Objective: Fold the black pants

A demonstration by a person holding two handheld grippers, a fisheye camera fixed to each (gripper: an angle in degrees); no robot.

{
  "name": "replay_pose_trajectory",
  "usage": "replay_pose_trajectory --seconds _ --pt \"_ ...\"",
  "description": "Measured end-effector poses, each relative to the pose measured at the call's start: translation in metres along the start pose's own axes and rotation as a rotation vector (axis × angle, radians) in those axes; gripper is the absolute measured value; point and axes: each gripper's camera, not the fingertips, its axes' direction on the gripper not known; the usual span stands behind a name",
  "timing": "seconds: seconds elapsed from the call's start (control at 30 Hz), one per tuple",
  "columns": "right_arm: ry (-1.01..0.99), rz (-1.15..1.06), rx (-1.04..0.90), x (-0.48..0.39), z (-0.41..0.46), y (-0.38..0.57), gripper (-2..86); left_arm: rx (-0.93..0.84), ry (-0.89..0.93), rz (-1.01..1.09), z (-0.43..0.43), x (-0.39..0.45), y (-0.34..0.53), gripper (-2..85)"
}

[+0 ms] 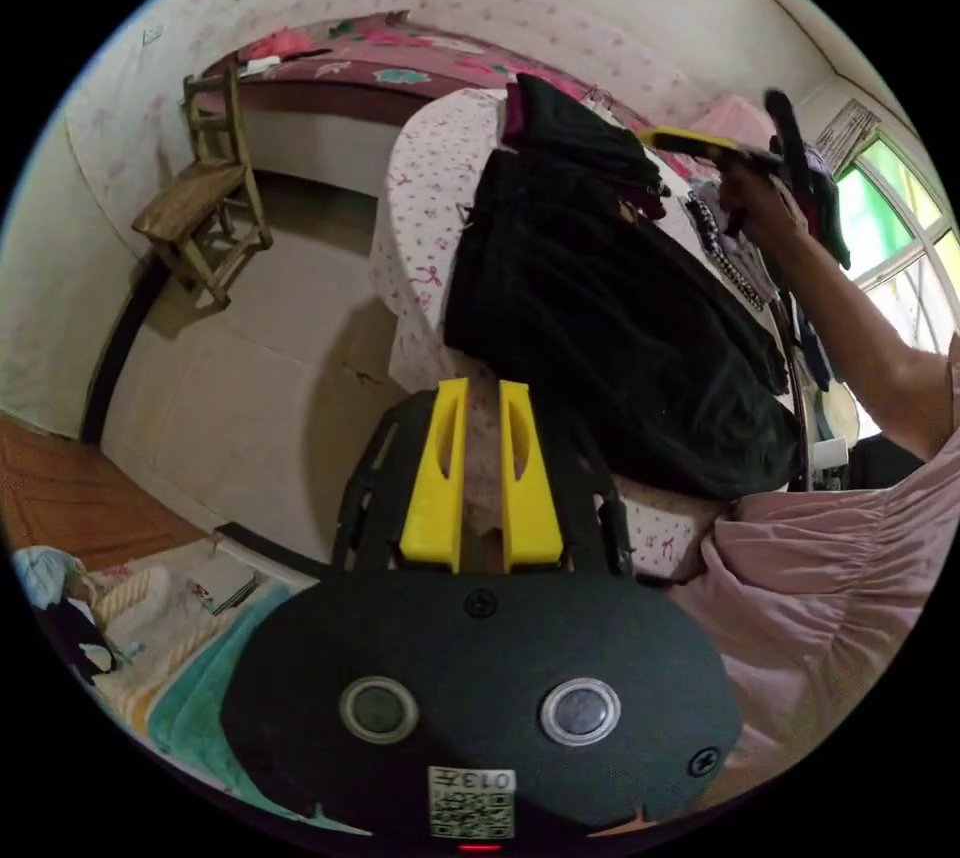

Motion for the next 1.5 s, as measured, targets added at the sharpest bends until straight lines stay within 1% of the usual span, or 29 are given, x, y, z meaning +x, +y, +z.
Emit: replay_pose_trajectory --seconds 0.1,0.13,0.17,0.23,0.27,0.3,0.33,0.37,0.43,0.47,0.5,0.53,0.6,0.67,0.73,0.77,0.83,0.93,1.0,1.03,1.07,1.13,1.2,1.23,1.3,1.37,1.4,1.43,1.5 --pt "0.023 0.064 0.036 0.012 -0.055 0.077 5.7 0.085 0.001 0.076 0.002 0.027 -0.003 4.4" --pt "0.032 0.081 0.029 0.014 -0.065 0.094 5.1 0.108 -0.001 0.149 0.006 0.046 -0.007 4.0" --pt "0.065 0.132 0.012 0.018 -0.083 0.131 3.9 0.102 0.002 0.233 0.017 0.068 -0.012 3.7" --pt "0.123 0.291 -0.036 0.026 -0.117 0.21 2.5 0.051 0.018 0.342 0.043 0.102 -0.018 3.2" --pt "0.126 0.332 -0.057 0.028 -0.124 0.23 2.3 -0.002 0.024 0.394 0.066 0.121 -0.02 2.9" --pt "0.116 0.399 -0.109 0.031 -0.138 0.269 1.9 -0.034 0.016 0.405 0.078 0.129 -0.02 2.8" --pt "0.112 0.434 -0.136 0.033 -0.144 0.289 1.8 -0.08 -0.021 0.406 0.099 0.14 -0.02 2.5" --pt "0.13 0.518 -0.19 0.038 -0.159 0.327 1.6 -0.094 -0.066 0.4 0.116 0.147 -0.017 2.3" --pt "0.243 0.696 -0.256 0.052 -0.2 0.402 1.8 -0.104 -0.08 0.373 0.13 0.155 -0.014 2.3" --pt "0.265 0.745 -0.255 0.056 -0.212 0.421 2.0 -0.094 -0.061 0.39 0.132 0.164 -0.011 2.7" --pt "0.286 0.841 -0.251 0.066 -0.236 0.458 2.7 -0.088 -0.049 0.415 0.132 0.171 -0.009 2.9" --pt "0.289 0.891 -0.251 0.072 -0.247 0.477 3.0 -0.085 -0.026 0.483 0.132 0.187 -0.003 3.9" --pt "0.294 1.064 -0.248 0.089 -0.284 0.546 4.9 -0.112 -0.005 0.61 0.138 0.22 0.01 5.7" --pt "0.328 1.179 -0.223 0.097 -0.306 0.59 7.0 -0.186 0.04 0.79 0.157 0.269 0.033 7.8" --pt "0.343 1.284 -0.178 0.106 -0.323 0.628 8.5 -0.24 0.019 0.906 0.178 0.304 0.05 9.2" --pt "0.333 1.329 -0.142 0.112 -0.332 0.648 9.0 -0.272 0.001 0.963 0.193 0.324 0.059 10.1" --pt "0.333 1.39 -0.111 0.127 -0.342 0.678 10.0 -0.315 -0.008 1.015 0.215 0.35 0.066 11.3" --pt "0.282 1.457 -0.059 0.147 -0.348 0.705 11.2 -0.389 -0.052 1.05 0.253 0.38 0.066 11.7" --pt "0.23 1.492 -0.012 0.167 -0.351 0.722 11.1 -0.434 -0.09 1.07 0.275 0.393 0.062 9.3" --pt "0.215 1.498 -0.012 0.176 -0.35 0.727 9.6 -0.44 -0.105 1.101 0.285 0.399 0.06 6.9" --pt "0.203 1.502 -0.021 0.181 -0.349 0.729 8.9 -0.471 -0.083 1.125 0.293 0.405 0.056 4.9" --pt "0.145 1.473 -0.063 0.194 -0.346 0.73 4.9 -0.526 -0.07 1.125 0.305 0.412 0.045 3.0" --pt "0.209 1.337 -0.11 0.202 -0.363 0.715 3.5 -0.521 -0.056 1.118 0.304 0.418 0.034 2.3" --pt "0.25 1.276 -0.11 0.201 -0.378 0.709 3.2 -0.504 -0.035 1.094 0.3 0.42 0.027 2.1" --pt "0.278 1.247 -0.064 0.197 -0.398 0.711 3.2 -0.498 0.008 1.051 0.299 0.418 0.021 2.1" --pt "0.213 1.268 -0.044 0.199 -0.402 0.726 3.8 -0.572 0.046 0.987 0.325 0.407 0.026 2.9" --pt "0.165 1.297 -0.094 0.202 -0.397 0.739 4.7 -0.596 0.05 0.966 0.334 0.403 0.028 3.2" --pt "0.158 1.33 -0.143 0.204 -0.396 0.752 5.5 -0.629 0.078 0.917 0.346 0.398 0.028 3.8" --pt "0.192 1.352 -0.107 0.203 -0.418 0.762 6.3 -0.586 0.132 0.865 0.34 0.395 0.02 4.7"
